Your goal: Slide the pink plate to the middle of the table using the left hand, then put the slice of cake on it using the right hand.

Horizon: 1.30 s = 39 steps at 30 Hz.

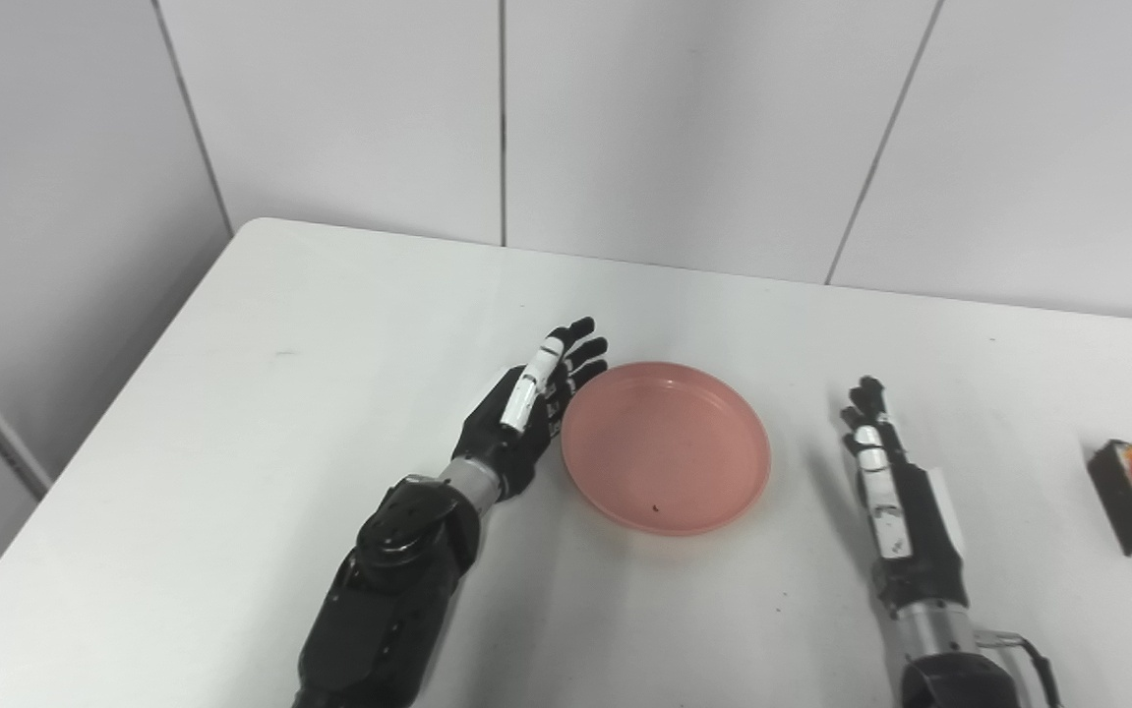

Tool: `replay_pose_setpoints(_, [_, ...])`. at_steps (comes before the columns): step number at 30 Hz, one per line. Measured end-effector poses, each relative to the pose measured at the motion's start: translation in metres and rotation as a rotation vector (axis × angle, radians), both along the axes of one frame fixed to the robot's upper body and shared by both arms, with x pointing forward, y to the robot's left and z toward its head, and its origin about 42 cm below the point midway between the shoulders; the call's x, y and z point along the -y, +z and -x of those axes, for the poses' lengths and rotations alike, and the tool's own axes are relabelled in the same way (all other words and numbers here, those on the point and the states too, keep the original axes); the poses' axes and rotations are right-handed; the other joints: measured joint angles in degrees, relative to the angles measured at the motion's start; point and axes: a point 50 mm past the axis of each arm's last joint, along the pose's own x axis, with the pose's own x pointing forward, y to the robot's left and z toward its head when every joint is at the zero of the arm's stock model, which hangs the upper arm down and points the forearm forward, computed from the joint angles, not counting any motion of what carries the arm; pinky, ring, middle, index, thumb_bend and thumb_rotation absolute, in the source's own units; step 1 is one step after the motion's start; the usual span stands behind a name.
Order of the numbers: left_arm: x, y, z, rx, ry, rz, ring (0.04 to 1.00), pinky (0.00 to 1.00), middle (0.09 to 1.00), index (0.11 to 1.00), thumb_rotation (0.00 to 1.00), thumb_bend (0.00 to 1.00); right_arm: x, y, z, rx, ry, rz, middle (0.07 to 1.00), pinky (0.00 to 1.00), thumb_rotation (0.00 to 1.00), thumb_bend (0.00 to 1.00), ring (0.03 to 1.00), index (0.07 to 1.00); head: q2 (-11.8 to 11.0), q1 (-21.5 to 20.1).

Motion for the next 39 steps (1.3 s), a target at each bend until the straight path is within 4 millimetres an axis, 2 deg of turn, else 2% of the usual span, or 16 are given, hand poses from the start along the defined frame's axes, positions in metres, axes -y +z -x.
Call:
replay_pose_setpoints(4, [0.002, -0.002, 0.007, 0.000, -0.030, 0.010, 0.955, 0.97, 0.952, 0.945, 1.00, 0.33, -0.006, 0.000, 0.002, -0.001, -0.001, 0.002, 0.991, 1.00, 1.00, 0.23, 0.985, 1.000, 0.5, -2.6])
replay_pose_setpoints(14, [0.002, -0.003, 0.017, -0.012, -0.080, 0.023, 0.965, 0.98, 0.964, 0.956, 1.00, 0.33, -0.015, -0.001, 0.003, -0.028, -0.033, 0.002, 0.987, 1.00, 1.00, 0.25, 0.981, 0.997, 1.3, -5.5])
replay_pose_setpoints(29, [-0.003, -0.004, 0.018, -0.013, -0.101, 0.021, 0.956, 0.97, 0.956, 0.959, 1.00, 0.35, -0.019, 0.000, 0.010, -0.023, -0.083, 0.000, 0.977, 0.97, 1.00, 0.25, 0.962, 0.989, 1.9, -8.6])
replay_pose_setpoints(35, [-0.006, -0.004, 0.017, -0.015, -0.097, 0.025, 0.957, 0.97, 0.955, 0.955, 1.00, 0.36, -0.015, 0.016, 0.011, 0.040, -0.129, 0.039, 0.968, 0.97, 1.00, 0.25, 0.954, 0.979, 1.2, -12.5])
replay_pose_setpoints(38, [-0.007, -0.005, 0.017, -0.016, -0.093, 0.027, 0.955, 0.97, 0.955, 0.954, 1.00, 0.36, -0.010, 0.024, 0.007, 0.086, -0.144, 0.085, 0.960, 0.97, 1.00, 0.31, 0.953, 0.969, 1.0, -13.3])
replay_pose_setpoints(39, [-0.008, -0.005, 0.017, -0.018, -0.094, 0.032, 0.955, 0.97, 0.955, 0.953, 1.00, 0.36, -0.008, 0.026, 0.006, 0.098, -0.149, 0.101, 0.958, 0.96, 1.00, 0.32, 0.952, 0.966, 0.4, -15.8])
